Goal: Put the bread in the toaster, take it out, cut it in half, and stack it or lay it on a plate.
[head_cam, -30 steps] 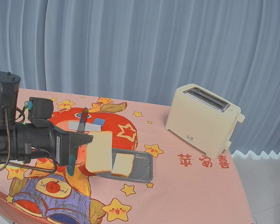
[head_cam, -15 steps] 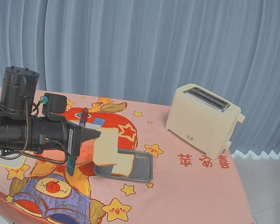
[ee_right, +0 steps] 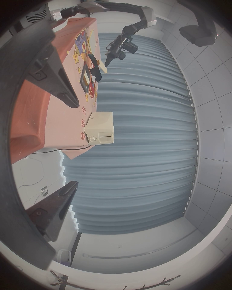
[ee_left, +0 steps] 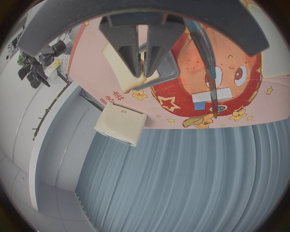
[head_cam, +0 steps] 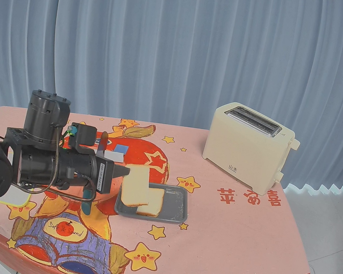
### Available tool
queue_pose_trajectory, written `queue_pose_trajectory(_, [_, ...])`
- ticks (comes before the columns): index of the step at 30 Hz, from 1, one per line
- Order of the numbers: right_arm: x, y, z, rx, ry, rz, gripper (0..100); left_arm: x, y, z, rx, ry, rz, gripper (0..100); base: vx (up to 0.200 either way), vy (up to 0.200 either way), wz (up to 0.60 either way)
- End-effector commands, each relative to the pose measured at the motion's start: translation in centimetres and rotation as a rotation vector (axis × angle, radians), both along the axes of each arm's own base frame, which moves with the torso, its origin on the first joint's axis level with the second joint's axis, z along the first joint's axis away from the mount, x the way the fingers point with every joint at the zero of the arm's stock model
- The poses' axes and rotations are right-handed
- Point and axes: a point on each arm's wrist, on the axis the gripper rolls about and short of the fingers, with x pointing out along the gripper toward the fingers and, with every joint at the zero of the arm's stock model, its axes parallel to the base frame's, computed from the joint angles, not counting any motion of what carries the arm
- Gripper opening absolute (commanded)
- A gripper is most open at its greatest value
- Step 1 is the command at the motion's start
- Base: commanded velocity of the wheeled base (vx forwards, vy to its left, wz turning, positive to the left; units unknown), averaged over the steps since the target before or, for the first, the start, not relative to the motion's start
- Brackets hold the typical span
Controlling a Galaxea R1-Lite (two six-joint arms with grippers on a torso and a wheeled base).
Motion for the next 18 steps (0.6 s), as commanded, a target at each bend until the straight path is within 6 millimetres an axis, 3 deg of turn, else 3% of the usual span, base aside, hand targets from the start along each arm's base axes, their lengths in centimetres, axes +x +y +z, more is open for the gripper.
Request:
queue_pose_trajectory(1, [0.0,0.0,-0.5,0.000,0.001,0.001,100,1.7,-0.9,-1.8,0.026,0.050,-0.001,0,0.000,0.000,0.00])
queue_pose_trajectory(18, [0.0,0.0,-0.5,0.000,0.001,0.001,100,5.2,-2.5,-4.8,0.030,0.128,-0.052,0,0.000,0.000,0.00])
